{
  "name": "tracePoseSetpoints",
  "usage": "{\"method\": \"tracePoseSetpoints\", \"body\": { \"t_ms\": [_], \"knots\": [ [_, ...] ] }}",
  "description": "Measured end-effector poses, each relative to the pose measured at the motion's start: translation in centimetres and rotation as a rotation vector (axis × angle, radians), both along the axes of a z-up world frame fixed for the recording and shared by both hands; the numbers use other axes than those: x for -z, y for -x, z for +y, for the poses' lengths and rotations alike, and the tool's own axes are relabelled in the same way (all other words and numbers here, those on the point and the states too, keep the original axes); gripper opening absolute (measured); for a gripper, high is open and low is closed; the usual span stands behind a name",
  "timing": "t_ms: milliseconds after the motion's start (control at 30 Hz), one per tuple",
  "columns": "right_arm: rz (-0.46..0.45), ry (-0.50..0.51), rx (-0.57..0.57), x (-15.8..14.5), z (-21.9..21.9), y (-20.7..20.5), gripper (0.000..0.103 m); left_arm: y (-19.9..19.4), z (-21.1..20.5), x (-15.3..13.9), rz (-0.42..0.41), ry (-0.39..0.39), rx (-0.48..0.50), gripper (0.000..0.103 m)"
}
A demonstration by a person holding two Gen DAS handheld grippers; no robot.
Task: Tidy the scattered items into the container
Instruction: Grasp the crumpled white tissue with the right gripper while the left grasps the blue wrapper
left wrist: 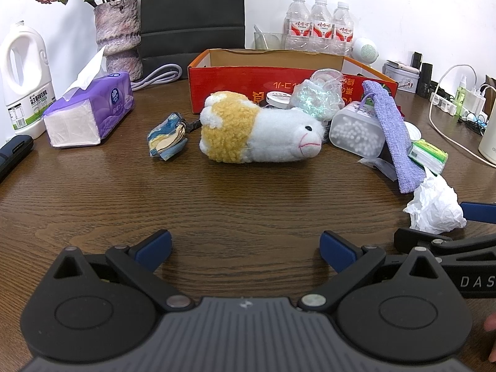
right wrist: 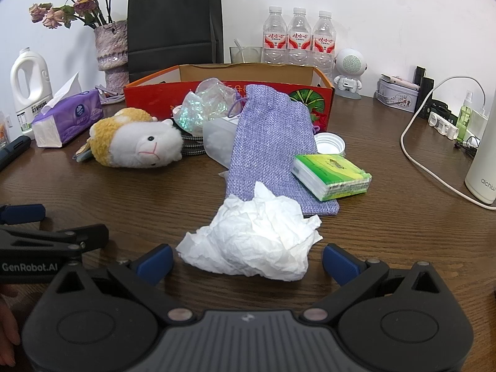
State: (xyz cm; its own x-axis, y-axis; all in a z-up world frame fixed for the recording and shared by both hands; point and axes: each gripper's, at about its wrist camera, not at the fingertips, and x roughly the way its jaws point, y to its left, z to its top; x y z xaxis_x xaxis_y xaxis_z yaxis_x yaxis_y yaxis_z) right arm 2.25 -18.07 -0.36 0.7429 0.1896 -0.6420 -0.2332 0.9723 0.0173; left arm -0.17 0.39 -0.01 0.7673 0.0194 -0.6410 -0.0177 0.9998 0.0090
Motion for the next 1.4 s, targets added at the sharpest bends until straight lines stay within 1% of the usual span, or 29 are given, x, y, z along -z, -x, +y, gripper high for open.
{"method": "tracePoseSetpoints", "body": {
  "t_ms": [433,500,600,667,700,767,800,833,867,933,1000,1033,1067,1100,1133,1233,1267,1367,1400],
  "knots": [
    [0.000,-0.001,-0.003,-0.1,0.0,-0.2,0.103,0.0,0.1,0.0,-0.004,0.004,0.005,0.103],
    [0.011,0.004,-0.004,-0.2,-0.2,-0.5,0.103,0.4,0.7,-0.5,-0.044,0.031,0.008,0.103],
    [-0.036,-0.009,-0.024,-1.1,-0.7,0.2,0.101,1.3,2.3,-1.9,-0.149,0.099,0.008,0.103],
    [-0.058,-0.027,-0.040,-1.6,-1.1,0.4,0.098,1.1,3.0,-2.5,-0.177,0.128,0.027,0.103],
    [-0.064,-0.032,-0.044,-1.7,-1.1,0.4,0.095,0.8,3.2,-2.7,-0.180,0.125,0.040,0.103],
    [-0.069,-0.033,-0.046,-1.7,-1.1,0.5,0.092,-0.3,3.5,-3.0,-0.179,0.088,0.049,0.103],
    [-0.062,-0.028,-0.050,-1.7,-1.0,0.4,0.088,-1.0,3.8,-3.3,-0.181,0.061,0.041,0.103],
    [-0.051,-0.020,-0.056,-1.5,-0.9,0.2,0.081,-1.6,4.1,-3.5,-0.187,0.044,0.035,0.103],
    [-0.041,-0.014,-0.061,-1.3,-0.9,0.1,0.077,-2.4,4.6,-3.8,-0.196,0.038,0.032,0.103],
    [-0.018,-0.011,-0.067,-0.9,-0.7,-0.3,0.064,-3.7,5.6,-4.5,-0.203,0.037,0.025,0.098],
    [-0.024,-0.019,-0.068,-0.7,-0.8,-0.3,0.063,-4.7,6.2,-4.7,-0.216,0.014,0.044,0.096],
    [-0.025,-0.021,-0.070,-0.6,-0.8,-0.3,0.063,-5.3,6.4,-4.6,-0.216,-0.019,0.044,0.086],
    [-0.028,-0.019,-0.074,-0.5,-0.8,-0.3,0.063,-5.9,6.5,-4.5,-0.207,-0.075,0.016,0.078],
    [-0.031,-0.015,-0.078,-0.5,-0.7,-0.2,0.063,-6.5,6.6,-4.2,-0.197,-0.125,-0.021,0.062],
    [-0.034,-0.012,-0.083,-0.4,-0.7,-0.2,0.063,-7.2,6.9,-4.0,-0.186,-0.141,-0.041,0.060],
    [-0.034,-0.015,-0.096,-0.4,-0.7,-0.2,0.063,-9.1,7.8,-3.1,-0.137,-0.097,-0.006,0.060],
    [-0.034,-0.014,-0.102,-0.4,-0.6,-0.3,0.063,-9.8,7.9,-2.7,-0.108,-0.090,-0.015,0.059],
    [-0.035,-0.015,-0.115,-0.4,-0.5,-0.5,0.063,-10.8,8.3,-1.6,-0.051,-0.052,0.003,0.046],
    [-0.037,-0.015,-0.117,-0.4,-0.5,-0.5,0.063,-10.9,8.4,-1.4,-0.037,-0.039,0.001,0.037]
  ]
}}
